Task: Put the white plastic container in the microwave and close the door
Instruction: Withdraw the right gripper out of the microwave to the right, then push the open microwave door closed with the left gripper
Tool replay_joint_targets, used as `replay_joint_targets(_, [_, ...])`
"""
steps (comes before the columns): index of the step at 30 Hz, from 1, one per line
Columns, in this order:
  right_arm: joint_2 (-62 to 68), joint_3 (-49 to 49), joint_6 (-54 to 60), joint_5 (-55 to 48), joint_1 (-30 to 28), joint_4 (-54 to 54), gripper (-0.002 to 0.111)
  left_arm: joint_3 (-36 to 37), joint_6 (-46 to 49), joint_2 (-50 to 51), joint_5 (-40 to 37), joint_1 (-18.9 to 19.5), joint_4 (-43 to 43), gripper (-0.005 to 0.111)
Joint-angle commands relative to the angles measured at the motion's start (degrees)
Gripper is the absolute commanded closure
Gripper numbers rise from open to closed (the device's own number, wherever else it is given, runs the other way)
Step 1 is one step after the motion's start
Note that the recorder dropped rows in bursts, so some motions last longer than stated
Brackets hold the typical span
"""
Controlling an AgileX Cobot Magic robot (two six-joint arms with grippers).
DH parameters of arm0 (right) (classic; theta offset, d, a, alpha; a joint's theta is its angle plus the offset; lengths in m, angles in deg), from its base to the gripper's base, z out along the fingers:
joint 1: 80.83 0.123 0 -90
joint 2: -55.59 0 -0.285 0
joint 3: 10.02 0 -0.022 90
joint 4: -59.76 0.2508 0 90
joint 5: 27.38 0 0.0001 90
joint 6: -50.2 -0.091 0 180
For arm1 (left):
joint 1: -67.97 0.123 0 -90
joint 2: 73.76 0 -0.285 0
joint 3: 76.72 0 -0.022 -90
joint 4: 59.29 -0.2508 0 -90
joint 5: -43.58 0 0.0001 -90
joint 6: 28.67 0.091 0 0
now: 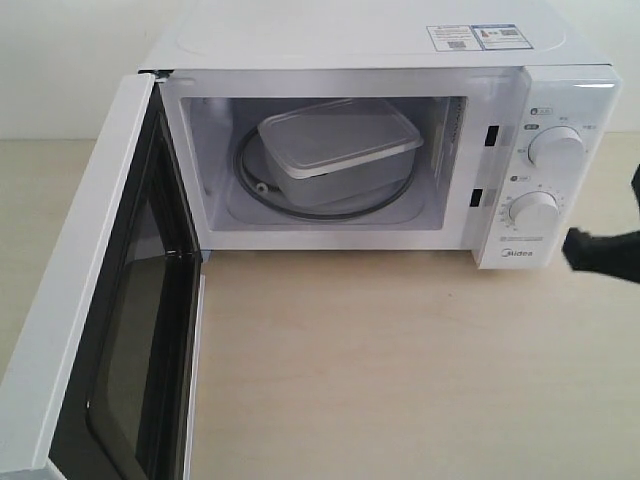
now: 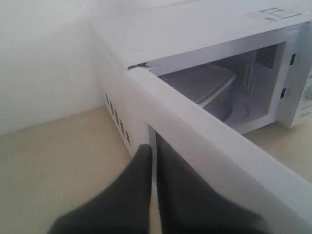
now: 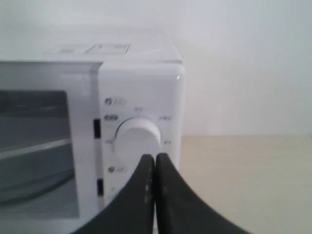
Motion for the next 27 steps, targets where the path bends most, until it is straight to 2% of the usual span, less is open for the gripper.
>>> replay_joint_targets(1, [-5.77,-2.77,3.00,-5.20,-7.60,1.49,0.108,-0.29,-2.88,2.09,2.31,0.09,-0.74,0.102])
replay_joint_targets(7, [-13.54,-2.92,0.92,-17.50,-18.51,0.01,0.108,-0.29,-2.88,2.09,6.99,0.09,3.02,0.102])
replay_joint_targets(15, [-15.80,-2.81,1.03,-18.33,-19.33,0.64,0.108,-0.29,-3.68,2.09,6.13,0.09,6.86,0.102])
replay_joint_targets(22, [-15.80,-2.81,0.63,-23.11,-19.33,0.64,0.108,-3.61,-3.88,2.59,-7.41,0.09,5.42,0.102])
replay_joint_targets(24, [-15.80,-2.81,-0.16,-26.56,-19.33,0.32,0.108,-7.24,-12.85,4.99,-14.38,0.09,-2.26,0.102])
replay_joint_targets(25, [-15.80,-3.27,-0.46,-30.08,-19.33,-1.99,0.108,-9.97,-21.01,7.60,-19.68,0.09,-9.88,0.102])
replay_joint_targets(27, [-15.80,-5.76,-0.46,-38.29,-19.33,-7.84,0.108,-13.81,-26.95,12.40,-26.71,0.09,-15.63,0.102])
